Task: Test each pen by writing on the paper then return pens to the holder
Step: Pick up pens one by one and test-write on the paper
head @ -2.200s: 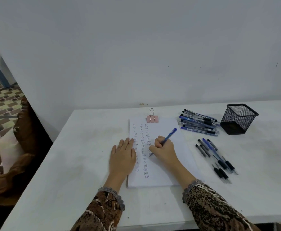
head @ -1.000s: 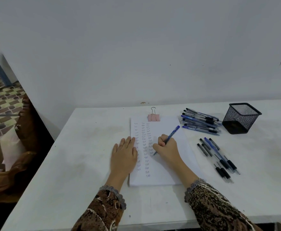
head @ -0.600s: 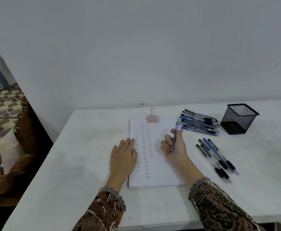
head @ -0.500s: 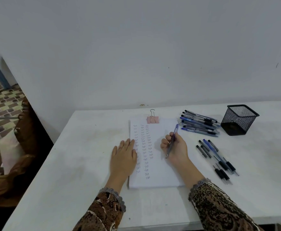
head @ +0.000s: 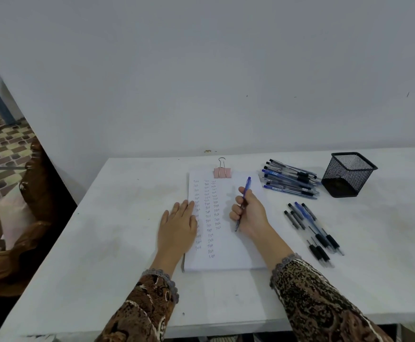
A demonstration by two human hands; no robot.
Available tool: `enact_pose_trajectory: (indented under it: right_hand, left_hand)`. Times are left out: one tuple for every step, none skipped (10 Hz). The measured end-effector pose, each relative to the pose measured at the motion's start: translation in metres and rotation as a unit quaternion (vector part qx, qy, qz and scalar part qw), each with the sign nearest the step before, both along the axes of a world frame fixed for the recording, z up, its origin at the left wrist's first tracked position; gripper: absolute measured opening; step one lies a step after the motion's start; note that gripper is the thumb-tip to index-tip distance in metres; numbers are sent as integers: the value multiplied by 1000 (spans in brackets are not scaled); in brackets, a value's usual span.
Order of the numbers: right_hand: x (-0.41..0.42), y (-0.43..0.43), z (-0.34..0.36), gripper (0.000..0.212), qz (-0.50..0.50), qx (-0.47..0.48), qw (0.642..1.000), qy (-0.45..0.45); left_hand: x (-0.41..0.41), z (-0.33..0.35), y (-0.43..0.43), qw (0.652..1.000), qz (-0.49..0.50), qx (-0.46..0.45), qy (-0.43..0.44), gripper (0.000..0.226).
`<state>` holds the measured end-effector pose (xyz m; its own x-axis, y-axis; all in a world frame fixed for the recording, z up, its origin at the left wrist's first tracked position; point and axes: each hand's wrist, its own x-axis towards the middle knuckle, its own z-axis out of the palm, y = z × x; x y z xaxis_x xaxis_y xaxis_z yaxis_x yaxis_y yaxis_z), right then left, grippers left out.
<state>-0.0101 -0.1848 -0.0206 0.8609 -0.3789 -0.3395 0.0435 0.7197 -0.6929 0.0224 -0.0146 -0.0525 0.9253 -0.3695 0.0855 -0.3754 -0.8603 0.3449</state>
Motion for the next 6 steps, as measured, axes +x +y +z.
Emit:
enact_pose_trajectory:
  right_hand:
    - [-11, -17, 14, 20, 8, -108, 994, 24]
    - [-27, -56, 28, 23, 21, -413, 902, 120]
    - [-45, -97, 36, 26, -37, -596, 779, 191]
    - [-61, -134, 35, 24, -46, -659, 695, 285]
    - [-69, -162, 18, 26, 53, -706, 594, 382]
    - [-68, -179, 2, 29, 84, -692, 599, 394]
  left_hand:
    - [-1, -1, 0, 1000, 0, -2, 0, 48]
    - [-1, -2, -1, 1000, 0, 0, -4, 48]
    - [-1, -2, -1, 1000, 6, 0, -7, 48]
    - [-2, -1, -2, 1000, 10, -5, -10, 48]
    - [-2, -1, -2, 1000, 11, -2, -11, 48]
    - [-1, -2, -2, 1000, 12, 7, -13, 48]
